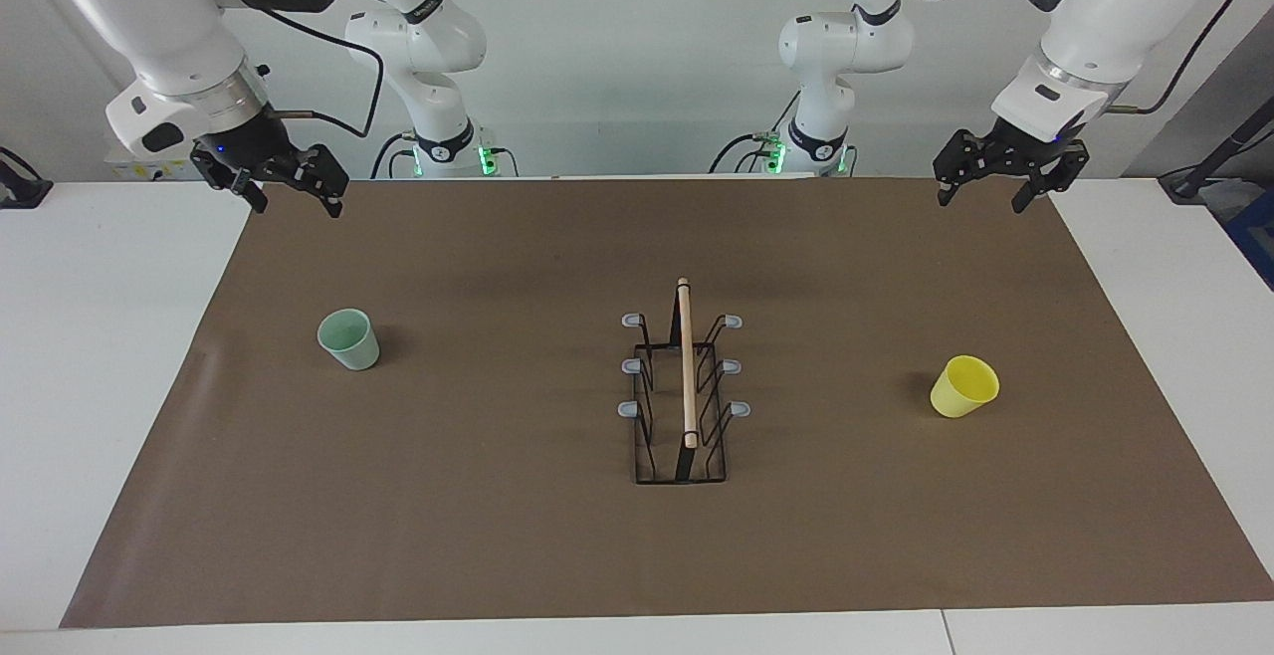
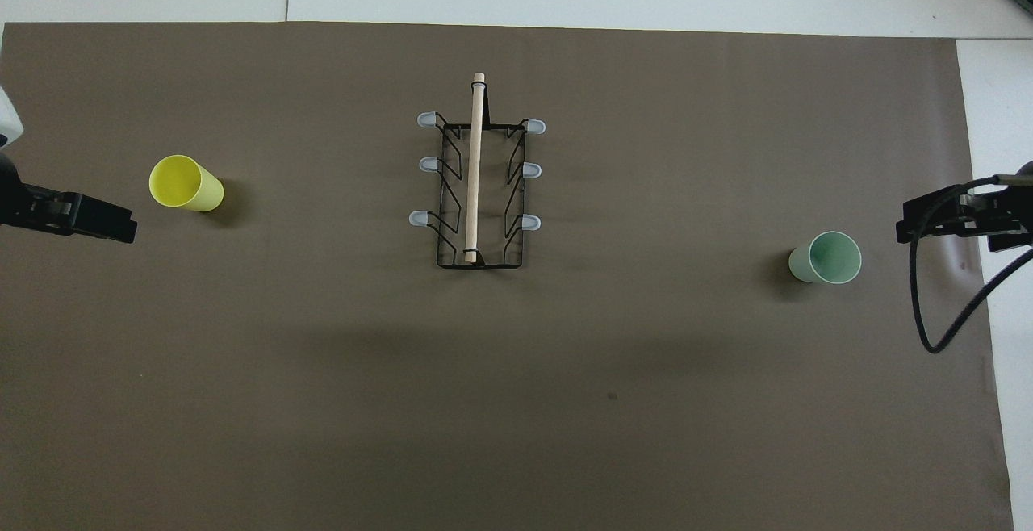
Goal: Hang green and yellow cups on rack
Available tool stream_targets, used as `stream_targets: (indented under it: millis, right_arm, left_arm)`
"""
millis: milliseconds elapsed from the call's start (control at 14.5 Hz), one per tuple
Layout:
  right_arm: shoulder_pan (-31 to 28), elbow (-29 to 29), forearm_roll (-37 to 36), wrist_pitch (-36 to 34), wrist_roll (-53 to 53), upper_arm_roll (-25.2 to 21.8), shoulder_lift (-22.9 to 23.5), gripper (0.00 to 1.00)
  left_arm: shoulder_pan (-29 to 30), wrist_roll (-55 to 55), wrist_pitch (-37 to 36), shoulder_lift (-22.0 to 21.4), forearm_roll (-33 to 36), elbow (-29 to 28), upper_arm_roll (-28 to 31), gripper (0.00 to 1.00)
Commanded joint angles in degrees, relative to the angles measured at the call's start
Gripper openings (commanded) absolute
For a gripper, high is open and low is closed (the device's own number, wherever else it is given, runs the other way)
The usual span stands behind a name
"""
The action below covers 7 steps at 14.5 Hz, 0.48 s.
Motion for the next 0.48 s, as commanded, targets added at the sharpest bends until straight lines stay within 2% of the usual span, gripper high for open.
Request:
stream_targets:
  millis: [0,138,414]
  right_arm:
    - [-0.36,-7.0,1.38,3.55,-2.04,0.31,-3.44,1.0]
    - [0.43,-9.12,1.12,7.32,-2.04,0.39,-2.31,1.0]
    - [0.34,-6.51,-2.12,13.04,-15.44,0.66,8.38,1.0]
  left_arm:
    - [-0.06,-0.47,-0.39,-1.78,0.87,-1.86,-0.04,1.0]
    - [-0.06,-0.47,-0.3,-1.78,0.87,-1.86,-0.04,1.0]
    - [-0.06,-0.38,-0.39,-1.78,0.87,-1.86,-0.04,1.0]
